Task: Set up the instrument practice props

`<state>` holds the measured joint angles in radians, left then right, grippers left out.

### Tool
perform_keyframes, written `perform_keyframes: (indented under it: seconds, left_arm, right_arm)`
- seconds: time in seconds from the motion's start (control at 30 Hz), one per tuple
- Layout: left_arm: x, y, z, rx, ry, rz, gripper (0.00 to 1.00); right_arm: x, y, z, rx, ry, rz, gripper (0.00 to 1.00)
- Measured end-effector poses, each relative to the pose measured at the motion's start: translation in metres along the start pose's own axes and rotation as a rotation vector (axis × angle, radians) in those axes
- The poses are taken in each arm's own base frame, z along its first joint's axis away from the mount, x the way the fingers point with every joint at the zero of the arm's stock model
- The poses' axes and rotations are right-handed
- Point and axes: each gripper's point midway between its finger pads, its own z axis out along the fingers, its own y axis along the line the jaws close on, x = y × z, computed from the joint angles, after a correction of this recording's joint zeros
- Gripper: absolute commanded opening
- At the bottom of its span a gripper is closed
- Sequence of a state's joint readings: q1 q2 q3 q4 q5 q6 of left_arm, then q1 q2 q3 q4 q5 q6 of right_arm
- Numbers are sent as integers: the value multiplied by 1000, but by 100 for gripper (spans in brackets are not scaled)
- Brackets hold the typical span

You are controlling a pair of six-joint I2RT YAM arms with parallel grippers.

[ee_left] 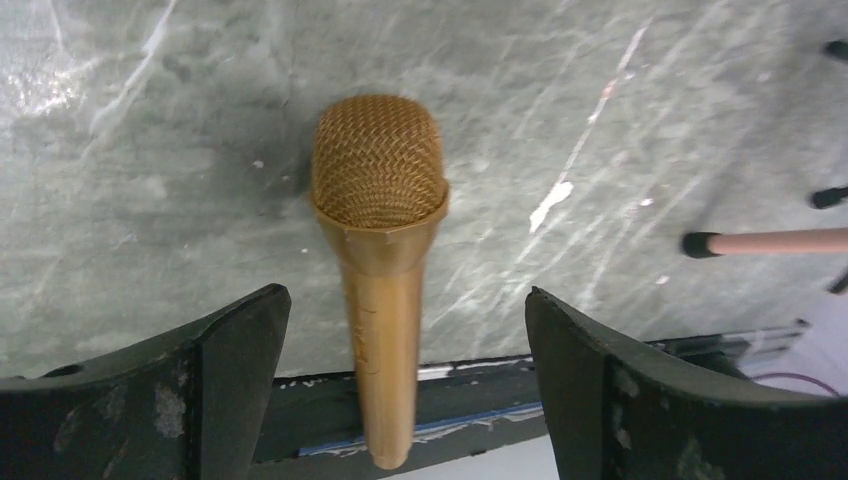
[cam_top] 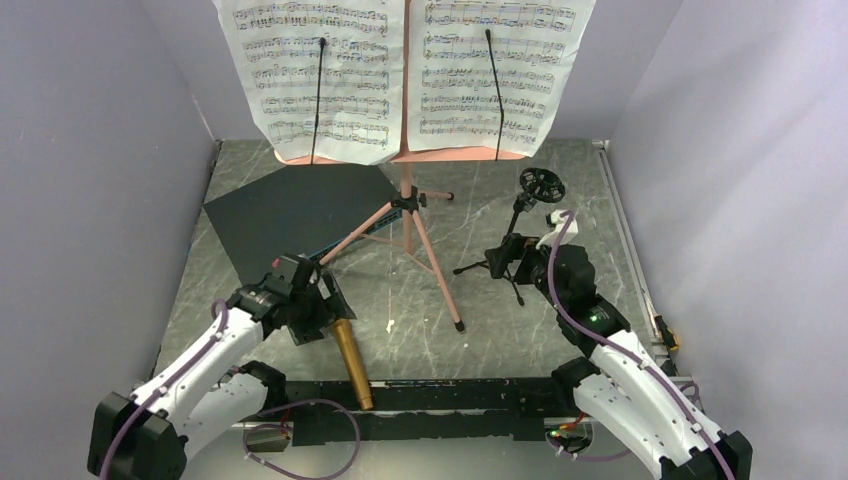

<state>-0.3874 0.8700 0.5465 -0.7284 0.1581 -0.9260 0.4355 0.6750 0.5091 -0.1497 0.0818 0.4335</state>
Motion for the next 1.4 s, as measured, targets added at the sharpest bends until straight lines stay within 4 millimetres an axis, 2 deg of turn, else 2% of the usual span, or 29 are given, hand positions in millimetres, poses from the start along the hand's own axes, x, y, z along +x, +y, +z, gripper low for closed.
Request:
perform_keyframes:
  seconds: [0.17, 0.37, 0.57, 0.9, 1.07, 1.23, 1.4]
  left_arm:
    - [12, 9, 13, -95, 18, 14, 85]
    - [24, 23, 37, -204, 56, 33, 77]
    - [20, 24, 44, -271, 20, 87, 53]
    - [13, 18, 47, -267, -20, 102, 4]
    - [7, 5, 36, -161, -77, 108, 3]
    - [-5, -27, 16, 30, -163, 163, 3]
    - [-9, -62, -4, 284, -242, 239, 3]
  right_arm:
    - [12, 2, -1, -25, 28, 30, 100]
    - [24, 2, -2, -33, 65, 48, 100]
    - [24, 4, -3, -41, 64, 48, 100]
    - [26, 8, -7, -67, 79, 49, 100]
    - [26, 13, -14, -100, 80, 49, 100]
    - [26, 26, -22, -177, 90, 45, 100]
    - [31, 43, -28, -277, 126, 35, 100]
